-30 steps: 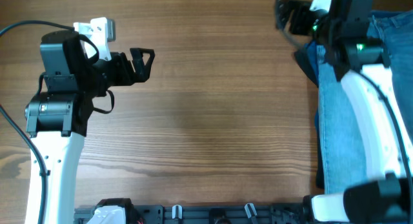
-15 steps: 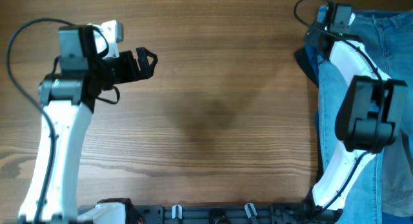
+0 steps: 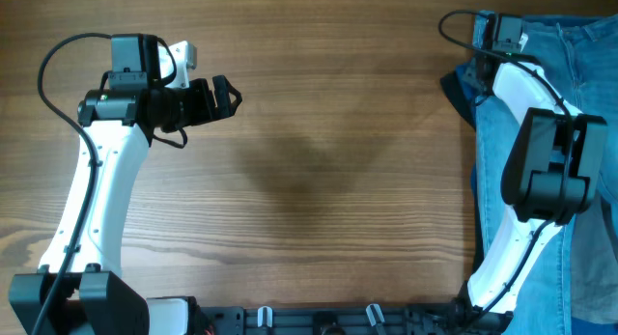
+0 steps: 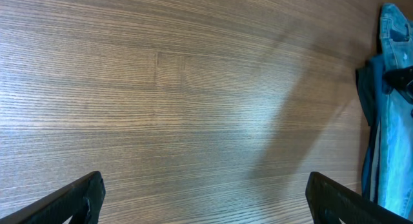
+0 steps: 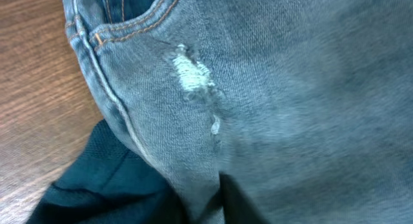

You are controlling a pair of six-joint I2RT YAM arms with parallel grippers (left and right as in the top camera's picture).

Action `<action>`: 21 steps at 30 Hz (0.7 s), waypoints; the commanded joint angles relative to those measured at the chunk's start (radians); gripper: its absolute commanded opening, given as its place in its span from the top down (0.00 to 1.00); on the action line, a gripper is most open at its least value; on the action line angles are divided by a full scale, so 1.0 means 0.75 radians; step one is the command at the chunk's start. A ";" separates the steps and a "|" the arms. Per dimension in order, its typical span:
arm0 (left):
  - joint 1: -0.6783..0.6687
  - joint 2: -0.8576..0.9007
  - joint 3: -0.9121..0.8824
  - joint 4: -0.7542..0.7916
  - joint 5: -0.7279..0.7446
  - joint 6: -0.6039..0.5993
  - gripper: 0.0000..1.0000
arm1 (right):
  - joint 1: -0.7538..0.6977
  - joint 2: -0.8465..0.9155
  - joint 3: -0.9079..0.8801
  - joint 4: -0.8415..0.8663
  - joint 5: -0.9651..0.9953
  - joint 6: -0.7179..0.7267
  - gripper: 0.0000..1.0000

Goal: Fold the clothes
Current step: 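Reach the right gripper to the jeans on the clothes pile, then pull the light-blue jeans from the pile onto the table center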

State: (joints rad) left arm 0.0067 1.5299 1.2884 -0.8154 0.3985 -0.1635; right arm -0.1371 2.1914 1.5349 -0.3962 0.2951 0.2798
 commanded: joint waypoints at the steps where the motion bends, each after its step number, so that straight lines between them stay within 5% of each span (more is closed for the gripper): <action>1: 0.005 -0.003 0.020 0.003 0.027 -0.012 0.00 | -0.014 -0.076 0.022 0.005 -0.030 -0.013 0.96; 5: 0.026 -0.058 0.041 -0.007 0.064 -0.013 0.00 | -0.055 -0.347 0.024 -0.027 -0.125 -0.015 0.96; 10: 0.195 -0.309 0.102 -0.001 0.051 -0.013 0.00 | 0.066 -0.717 0.024 0.010 -0.959 -0.010 0.96; 15: 0.472 -0.598 0.103 0.002 0.051 -0.013 0.00 | 0.808 -0.736 0.023 -0.024 -1.055 -0.050 0.95; 16: 0.535 -0.649 0.103 0.006 0.051 -0.013 0.00 | 0.984 -0.679 0.023 -0.051 -1.013 -0.060 0.70; 17: 0.579 -0.688 0.103 0.009 0.051 -0.012 0.00 | 1.160 -0.596 0.023 -0.094 -0.914 -0.079 0.28; 21: 0.604 -0.732 0.103 0.008 0.051 -0.002 0.00 | 1.293 -0.522 0.023 -0.194 -0.591 -0.097 0.18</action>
State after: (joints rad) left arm 0.4538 0.9817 1.3518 -0.8101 0.4316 -0.1635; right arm 0.8719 1.7996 1.5398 -0.5335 -0.2974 0.2222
